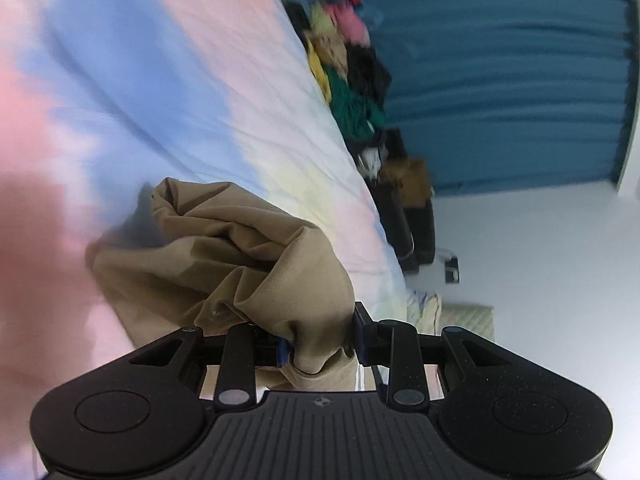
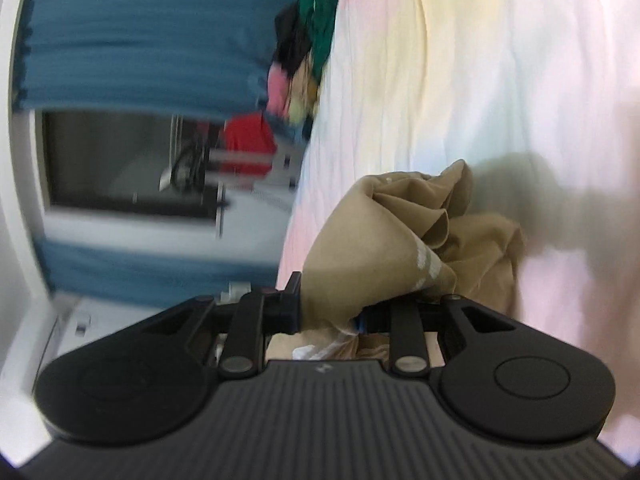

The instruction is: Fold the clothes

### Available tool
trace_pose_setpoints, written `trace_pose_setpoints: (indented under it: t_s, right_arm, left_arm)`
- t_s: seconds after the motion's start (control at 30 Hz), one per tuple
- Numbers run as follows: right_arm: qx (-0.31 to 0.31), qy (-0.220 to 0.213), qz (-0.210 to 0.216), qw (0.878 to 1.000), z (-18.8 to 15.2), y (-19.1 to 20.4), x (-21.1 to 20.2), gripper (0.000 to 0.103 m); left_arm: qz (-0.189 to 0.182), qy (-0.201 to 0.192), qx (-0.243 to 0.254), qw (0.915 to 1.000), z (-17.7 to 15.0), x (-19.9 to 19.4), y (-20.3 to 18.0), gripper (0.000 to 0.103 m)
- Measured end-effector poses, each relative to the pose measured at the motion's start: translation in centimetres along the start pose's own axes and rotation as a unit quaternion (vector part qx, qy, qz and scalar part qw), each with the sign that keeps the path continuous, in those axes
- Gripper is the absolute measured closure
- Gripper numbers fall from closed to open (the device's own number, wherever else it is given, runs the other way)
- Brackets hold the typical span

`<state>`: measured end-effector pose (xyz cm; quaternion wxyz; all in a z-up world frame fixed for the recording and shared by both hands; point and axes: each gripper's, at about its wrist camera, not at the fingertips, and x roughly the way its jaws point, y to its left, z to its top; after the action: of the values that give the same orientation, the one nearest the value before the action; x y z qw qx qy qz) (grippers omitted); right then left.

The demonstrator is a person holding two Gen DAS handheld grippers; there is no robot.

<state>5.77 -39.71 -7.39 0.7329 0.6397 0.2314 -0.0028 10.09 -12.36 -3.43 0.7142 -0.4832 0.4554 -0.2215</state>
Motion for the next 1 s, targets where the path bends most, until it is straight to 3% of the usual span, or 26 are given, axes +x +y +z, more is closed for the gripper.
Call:
trace_pose_setpoints:
  t_s: [0.1,0.27,0.4,0.5,0.63,0.77,0.87,1.0]
  right_arm:
    - [-0.024,-0.036,-0.016,0.999,5.6,2.5,2.3,0.074]
    - [-0.095,-0.106,-0.026,0.989,14.7,5.9,6.5,0.075]
    - [-0.116,-0.146,-0.029,0.982,19.3,4.5,9.7,0.075]
    - [-0.121,-0.153,-0.050,0.980,19.9,0.9,11.8,0.075]
    - [-0.095,-0.109,-0.102,0.984,19.2,-5.3,13.1,0.075]
    - [-0.055,-0.073,-0.105,0.990,16.9,-10.4,12.2,0.075]
    - [-0.027,-0.061,-0.111,0.992,15.7,-13.1,11.8,0.074]
    - [0.021,-0.057,-0.110,0.992,14.6,-13.5,10.4,0.072]
  left_arm:
    - [-0.006,0.022,0.012,0.9997,3.3,7.6,-4.0,0.071]
    - [-0.040,0.014,0.076,0.9962,6.9,18.1,-10.8,0.071]
    - [-0.043,0.008,0.125,0.9912,7.7,24.6,-12.2,0.070]
    - [-0.007,0.021,0.168,0.9855,6.7,27.3,-9.8,0.070]
    - [0.042,0.051,0.176,0.9822,5.1,29.1,-4.2,0.070]
    - [0.069,0.057,0.197,0.9764,3.4,28.3,0.8,0.064]
    - [0.072,0.061,0.215,0.9721,3.2,28.8,2.9,0.059]
    - [0.086,0.064,0.257,0.9604,2.7,28.3,2.3,0.050]
